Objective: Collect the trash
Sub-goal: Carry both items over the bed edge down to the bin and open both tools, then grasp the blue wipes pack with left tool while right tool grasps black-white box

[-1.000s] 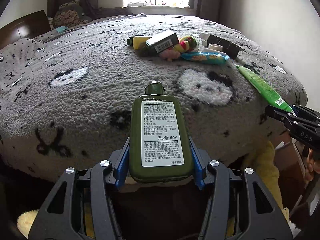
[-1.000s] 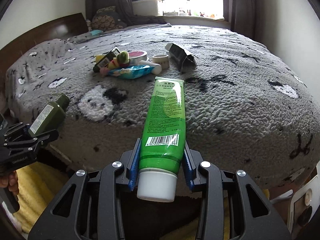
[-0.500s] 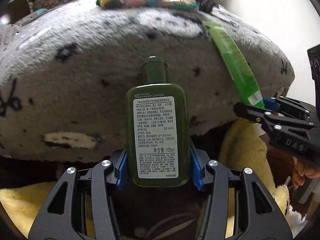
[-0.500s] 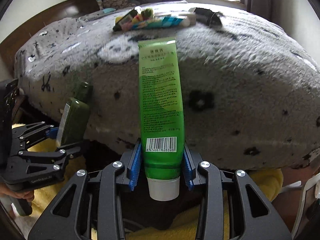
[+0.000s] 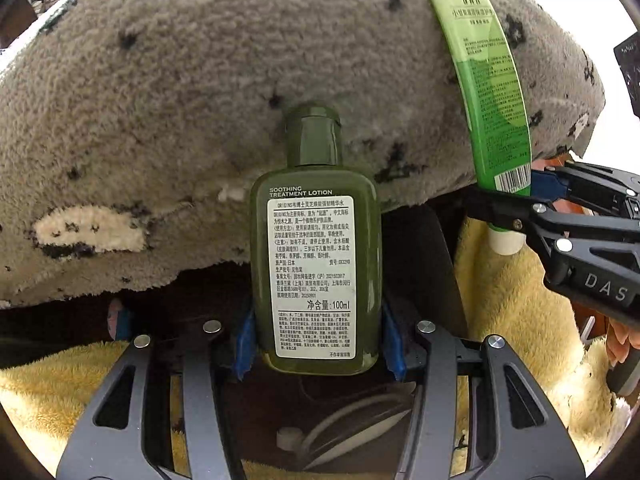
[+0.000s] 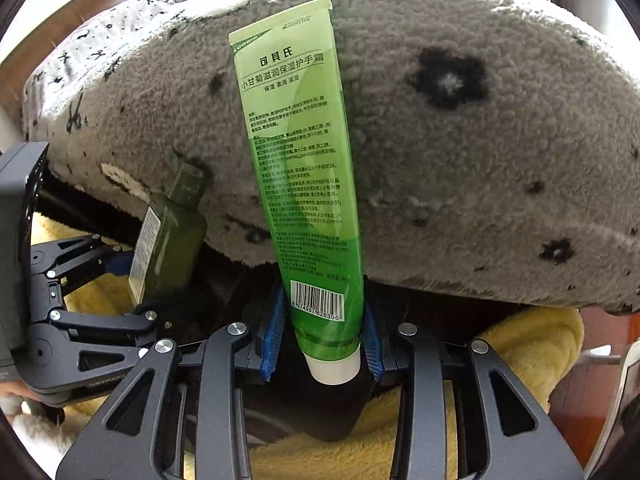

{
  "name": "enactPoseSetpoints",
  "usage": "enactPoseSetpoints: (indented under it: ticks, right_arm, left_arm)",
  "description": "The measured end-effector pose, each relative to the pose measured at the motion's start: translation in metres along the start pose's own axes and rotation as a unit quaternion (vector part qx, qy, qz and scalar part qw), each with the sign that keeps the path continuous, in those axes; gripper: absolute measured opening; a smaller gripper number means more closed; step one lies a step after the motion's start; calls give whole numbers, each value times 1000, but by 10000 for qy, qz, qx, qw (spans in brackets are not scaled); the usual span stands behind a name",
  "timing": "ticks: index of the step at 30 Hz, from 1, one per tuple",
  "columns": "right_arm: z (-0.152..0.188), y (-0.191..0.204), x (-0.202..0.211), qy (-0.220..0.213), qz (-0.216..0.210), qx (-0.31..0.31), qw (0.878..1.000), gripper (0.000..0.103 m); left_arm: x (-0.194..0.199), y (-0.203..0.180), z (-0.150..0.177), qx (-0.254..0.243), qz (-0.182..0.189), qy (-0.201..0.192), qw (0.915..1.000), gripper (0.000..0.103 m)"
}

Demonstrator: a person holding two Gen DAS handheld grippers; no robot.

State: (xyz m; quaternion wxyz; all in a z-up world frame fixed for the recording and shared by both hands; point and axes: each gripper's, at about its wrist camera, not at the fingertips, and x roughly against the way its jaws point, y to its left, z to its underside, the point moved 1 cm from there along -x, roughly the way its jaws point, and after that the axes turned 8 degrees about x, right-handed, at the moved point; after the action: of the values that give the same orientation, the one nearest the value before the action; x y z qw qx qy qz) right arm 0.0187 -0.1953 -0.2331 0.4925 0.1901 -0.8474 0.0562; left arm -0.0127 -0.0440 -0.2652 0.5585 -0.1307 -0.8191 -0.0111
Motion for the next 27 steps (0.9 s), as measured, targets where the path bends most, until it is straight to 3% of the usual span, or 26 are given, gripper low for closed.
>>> enactPoseSetpoints:
  ticks: [7,9,11,16,27]
  right_arm:
    - [-5,2,-3,33,165,58,9998,38]
    - [-5,-1,-1,47,176,44,9998,47]
    - [-5,-7,3,32,193,24,9998,63]
    - [-6,-16,11,-37,246,-41,9997,63]
    - [-10,-28,25,-171,305,-149,9993,63]
  left_arm:
    - [-3,-5,4,20,52,56,10000,48]
    - [-5,-7,3,43,49,11,10000,48]
    - [-8,-11,5,53,61,30,10000,52]
    - [-10,-2,5,108,52,-71,9999,66]
    - [4,2,-8,157,58,-202,9997,66]
